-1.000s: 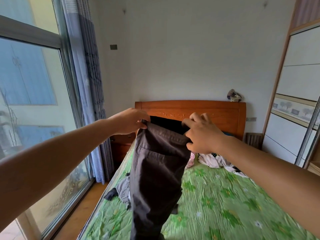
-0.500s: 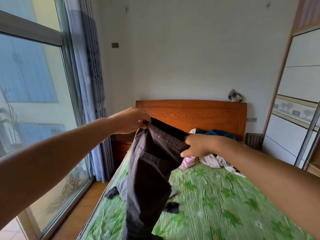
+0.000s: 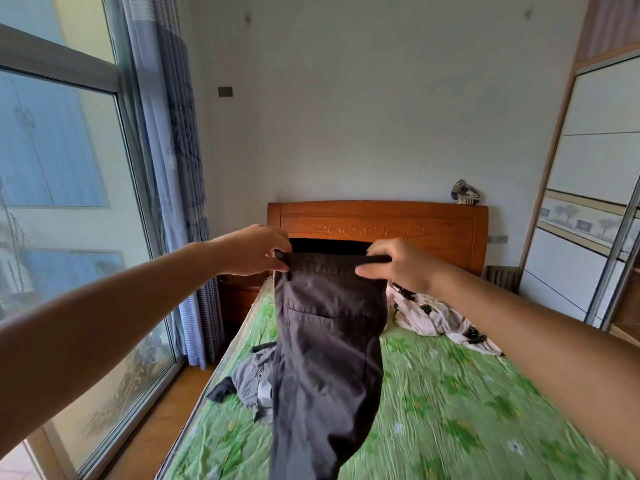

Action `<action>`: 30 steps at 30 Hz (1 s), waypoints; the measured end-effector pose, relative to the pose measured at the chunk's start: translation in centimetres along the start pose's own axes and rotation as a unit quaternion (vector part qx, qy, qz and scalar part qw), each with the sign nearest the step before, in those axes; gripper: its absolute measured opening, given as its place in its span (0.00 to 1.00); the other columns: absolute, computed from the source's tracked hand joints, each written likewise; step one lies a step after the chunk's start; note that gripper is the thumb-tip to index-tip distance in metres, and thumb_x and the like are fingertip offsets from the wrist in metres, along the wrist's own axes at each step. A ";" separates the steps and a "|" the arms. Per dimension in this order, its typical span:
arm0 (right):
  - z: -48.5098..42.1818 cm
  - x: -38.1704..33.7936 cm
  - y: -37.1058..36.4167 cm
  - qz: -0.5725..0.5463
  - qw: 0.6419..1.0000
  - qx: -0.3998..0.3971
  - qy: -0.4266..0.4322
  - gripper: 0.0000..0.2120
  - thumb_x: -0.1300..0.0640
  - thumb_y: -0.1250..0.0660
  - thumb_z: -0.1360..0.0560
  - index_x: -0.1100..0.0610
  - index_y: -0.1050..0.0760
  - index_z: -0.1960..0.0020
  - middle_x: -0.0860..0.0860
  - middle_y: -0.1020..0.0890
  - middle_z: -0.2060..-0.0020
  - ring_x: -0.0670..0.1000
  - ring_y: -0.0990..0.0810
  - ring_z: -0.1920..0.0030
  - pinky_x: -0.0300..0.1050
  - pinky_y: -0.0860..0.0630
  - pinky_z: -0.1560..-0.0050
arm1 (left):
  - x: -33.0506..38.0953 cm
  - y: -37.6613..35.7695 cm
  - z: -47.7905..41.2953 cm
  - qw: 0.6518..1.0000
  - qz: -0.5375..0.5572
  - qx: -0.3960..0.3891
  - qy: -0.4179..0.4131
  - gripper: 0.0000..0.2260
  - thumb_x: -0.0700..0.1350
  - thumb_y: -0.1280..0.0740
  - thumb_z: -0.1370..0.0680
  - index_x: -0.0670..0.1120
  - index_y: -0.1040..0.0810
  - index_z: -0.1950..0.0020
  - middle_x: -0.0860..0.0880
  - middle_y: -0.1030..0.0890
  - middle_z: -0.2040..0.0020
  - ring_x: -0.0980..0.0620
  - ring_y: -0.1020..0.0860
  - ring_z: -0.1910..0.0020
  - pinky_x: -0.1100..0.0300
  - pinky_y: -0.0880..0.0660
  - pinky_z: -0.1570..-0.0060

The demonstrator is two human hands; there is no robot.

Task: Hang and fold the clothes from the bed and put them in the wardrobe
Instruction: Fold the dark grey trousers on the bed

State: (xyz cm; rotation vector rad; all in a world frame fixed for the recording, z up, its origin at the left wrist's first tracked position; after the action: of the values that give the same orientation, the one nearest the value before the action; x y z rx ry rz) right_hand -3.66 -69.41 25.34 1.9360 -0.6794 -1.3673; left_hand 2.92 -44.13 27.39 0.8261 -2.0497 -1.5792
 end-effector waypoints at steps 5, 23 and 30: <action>0.1 -1.1 3.4 0.031 0.982 0.165 0.081 0.10 0.53 0.24 0.26 0.59 0.21 0.53 0.48 0.21 0.51 0.50 0.22 0.47 0.43 0.29 0.42 | -0.1 2.1 -0.1 0.996 0.075 0.039 0.024 0.09 0.53 0.26 0.26 0.48 0.17 0.55 0.53 0.19 0.56 0.54 0.20 0.56 0.49 0.21 0.48; 0.1 -6.1 6.2 -0.118 0.950 0.253 0.143 0.18 0.59 0.25 0.25 0.49 0.33 0.45 0.53 0.20 0.57 0.52 0.18 0.56 0.43 0.22 0.59 | 6.8 9.1 -5.1 0.998 0.069 0.005 0.011 0.36 0.62 0.25 0.30 0.59 0.35 0.26 0.59 0.22 0.39 0.56 0.23 0.43 0.60 0.29 0.42; 1.7 -2.9 3.7 -0.234 0.971 0.024 0.046 0.24 0.58 0.21 0.30 0.53 0.26 0.37 0.54 0.14 0.50 0.51 0.14 0.51 0.41 0.19 0.51 | 8.0 9.2 -6.9 0.996 0.081 0.032 0.001 0.08 0.47 0.25 0.25 0.46 0.20 0.52 0.53 0.20 0.61 0.54 0.22 0.62 0.60 0.29 0.63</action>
State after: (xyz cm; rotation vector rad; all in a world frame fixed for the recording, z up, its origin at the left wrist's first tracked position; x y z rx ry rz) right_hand -6.28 -70.04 29.51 2.2774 -0.2140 -1.5303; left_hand -0.29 -52.87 37.92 0.6646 -2.1184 -1.4316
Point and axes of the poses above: each hand's wrist, its own z-axis away from the middle knuckle, its own y-axis out of the back of the hand, x = y × z, the point moved 5 cm from there along -z, towards the middle knuckle
